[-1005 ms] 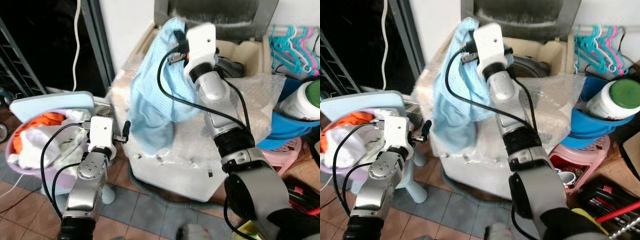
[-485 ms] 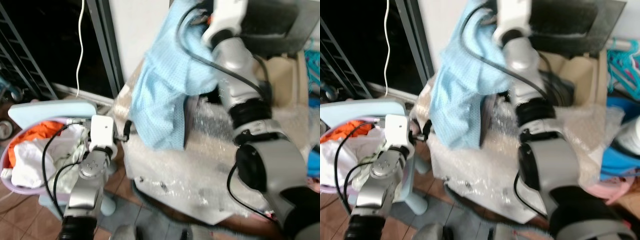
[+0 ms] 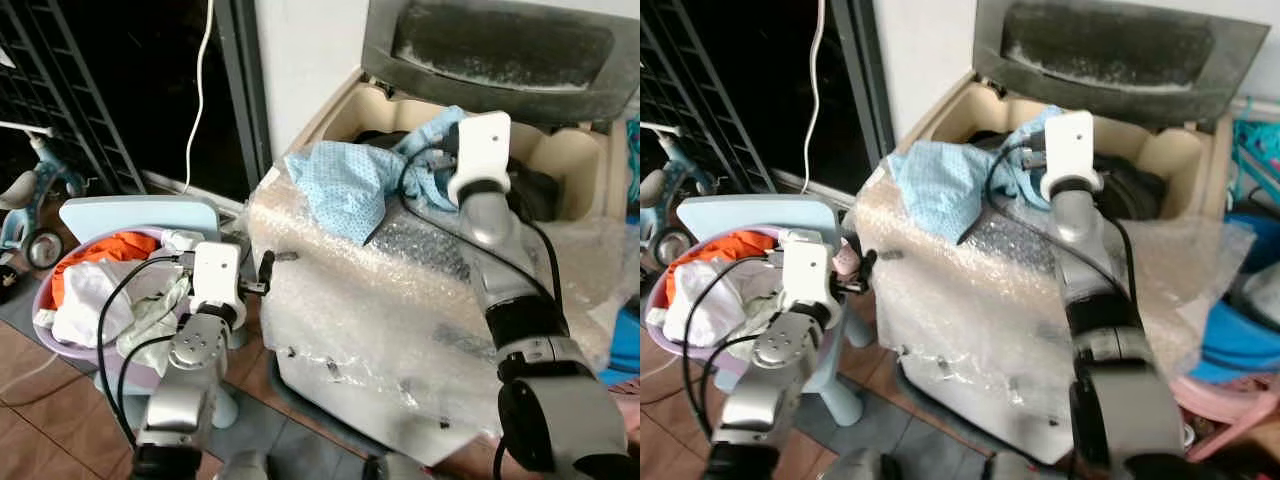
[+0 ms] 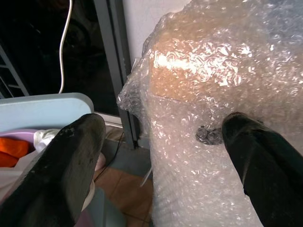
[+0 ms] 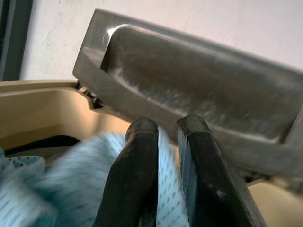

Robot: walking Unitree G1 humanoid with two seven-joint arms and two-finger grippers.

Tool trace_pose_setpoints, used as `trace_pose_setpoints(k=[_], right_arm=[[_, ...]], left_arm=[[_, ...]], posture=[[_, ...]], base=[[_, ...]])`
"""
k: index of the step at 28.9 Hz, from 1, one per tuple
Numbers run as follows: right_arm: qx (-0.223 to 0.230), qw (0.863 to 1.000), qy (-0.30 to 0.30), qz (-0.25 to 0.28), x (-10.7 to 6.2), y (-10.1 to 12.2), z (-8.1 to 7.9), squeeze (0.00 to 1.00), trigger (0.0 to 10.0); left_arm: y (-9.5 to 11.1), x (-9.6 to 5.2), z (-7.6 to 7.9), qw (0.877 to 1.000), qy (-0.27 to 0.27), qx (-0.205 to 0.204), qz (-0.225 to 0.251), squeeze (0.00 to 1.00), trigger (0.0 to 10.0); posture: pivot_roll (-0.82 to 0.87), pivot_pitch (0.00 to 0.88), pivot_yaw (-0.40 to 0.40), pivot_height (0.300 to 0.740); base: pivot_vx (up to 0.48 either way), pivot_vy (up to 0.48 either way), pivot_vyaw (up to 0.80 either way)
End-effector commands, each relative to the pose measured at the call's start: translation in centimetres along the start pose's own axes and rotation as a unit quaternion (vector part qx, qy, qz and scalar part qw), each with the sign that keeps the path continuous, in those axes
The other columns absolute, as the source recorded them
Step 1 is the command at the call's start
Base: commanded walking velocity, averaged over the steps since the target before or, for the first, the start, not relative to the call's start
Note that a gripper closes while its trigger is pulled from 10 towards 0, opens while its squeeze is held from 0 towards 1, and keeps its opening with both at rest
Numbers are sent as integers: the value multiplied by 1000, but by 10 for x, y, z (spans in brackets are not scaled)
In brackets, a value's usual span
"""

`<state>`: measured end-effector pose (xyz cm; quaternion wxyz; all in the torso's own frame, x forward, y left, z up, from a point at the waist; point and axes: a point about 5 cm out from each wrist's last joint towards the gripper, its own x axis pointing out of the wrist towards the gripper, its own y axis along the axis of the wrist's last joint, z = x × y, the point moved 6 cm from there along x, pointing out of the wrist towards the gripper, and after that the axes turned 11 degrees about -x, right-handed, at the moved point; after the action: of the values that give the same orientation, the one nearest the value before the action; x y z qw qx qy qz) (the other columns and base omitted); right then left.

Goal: Clothes washing

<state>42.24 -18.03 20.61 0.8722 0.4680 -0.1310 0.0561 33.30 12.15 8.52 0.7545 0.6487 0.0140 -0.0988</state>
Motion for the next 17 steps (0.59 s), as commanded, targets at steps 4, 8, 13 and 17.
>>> trace_pose_setpoints(k=[4, 8, 13, 17], right_arm=[[-30, 996, -26, 79, -19, 28, 16, 1000, 10000], [7, 995, 4, 103, -34, 43, 0, 1000, 10000], [71, 981, 128, 128, -50, 61, -51, 1000, 10000], [70, 984, 127, 105, -53, 49, -53, 1000, 10000]], left_arm=[[5, 4, 6, 1000, -5, 0, 5, 0, 10000], [6, 4, 7, 1000, -8, 2, 6, 0, 10000], [8, 5, 9, 1000, -14, 4, 8, 0, 10000], [12, 4, 9, 1000, -9, 0, 20, 0, 10000]], posture=[[-42, 0, 33, 740], [-41, 0, 37, 740], [-37, 0, 38, 740], [-30, 0, 32, 740]], base=[[0, 0, 0], [0, 0, 0], [0, 0, 0], [0, 0, 0]])
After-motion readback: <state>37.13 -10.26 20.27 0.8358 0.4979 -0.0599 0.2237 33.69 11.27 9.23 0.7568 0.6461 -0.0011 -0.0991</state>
